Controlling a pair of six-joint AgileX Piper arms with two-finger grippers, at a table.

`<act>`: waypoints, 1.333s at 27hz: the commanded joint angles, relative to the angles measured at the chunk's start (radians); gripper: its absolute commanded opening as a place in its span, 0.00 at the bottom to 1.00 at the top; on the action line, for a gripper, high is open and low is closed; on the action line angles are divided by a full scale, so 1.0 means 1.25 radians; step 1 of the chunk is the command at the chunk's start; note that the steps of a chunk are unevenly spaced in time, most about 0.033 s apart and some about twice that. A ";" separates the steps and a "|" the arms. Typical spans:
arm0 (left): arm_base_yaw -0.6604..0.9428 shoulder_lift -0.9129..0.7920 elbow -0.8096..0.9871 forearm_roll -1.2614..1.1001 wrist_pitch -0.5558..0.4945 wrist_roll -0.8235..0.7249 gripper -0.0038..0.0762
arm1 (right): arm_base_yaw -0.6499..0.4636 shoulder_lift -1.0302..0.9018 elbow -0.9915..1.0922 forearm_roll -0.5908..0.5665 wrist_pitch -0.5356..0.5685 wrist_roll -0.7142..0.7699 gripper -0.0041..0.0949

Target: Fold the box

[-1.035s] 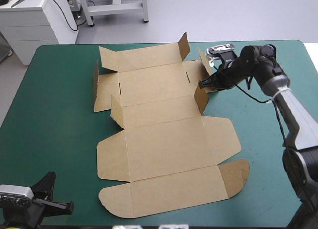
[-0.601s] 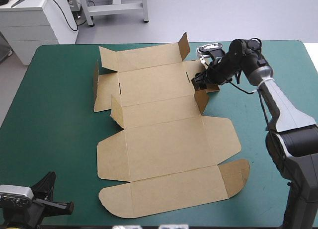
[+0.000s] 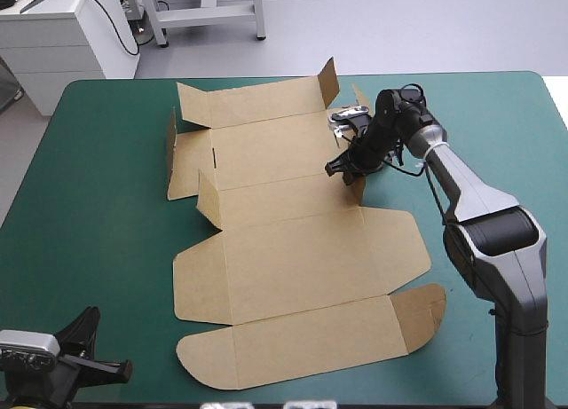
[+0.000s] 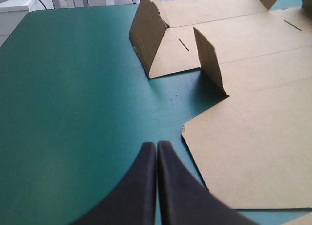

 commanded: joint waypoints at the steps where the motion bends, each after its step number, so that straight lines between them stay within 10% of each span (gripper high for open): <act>1: -0.003 -0.006 -0.026 -0.006 -0.060 -0.006 0.04 | -0.003 -0.052 -0.081 -0.016 0.022 -0.013 0.02; 18: -0.003 -0.006 -0.026 -0.006 -0.060 -0.006 0.04 | 0.069 -0.052 -0.099 0.055 -0.017 -0.710 0.02; 36: -0.003 -0.006 -0.026 -0.006 -0.060 -0.006 0.04 | 0.092 -0.052 -0.101 0.019 -0.093 -0.898 0.02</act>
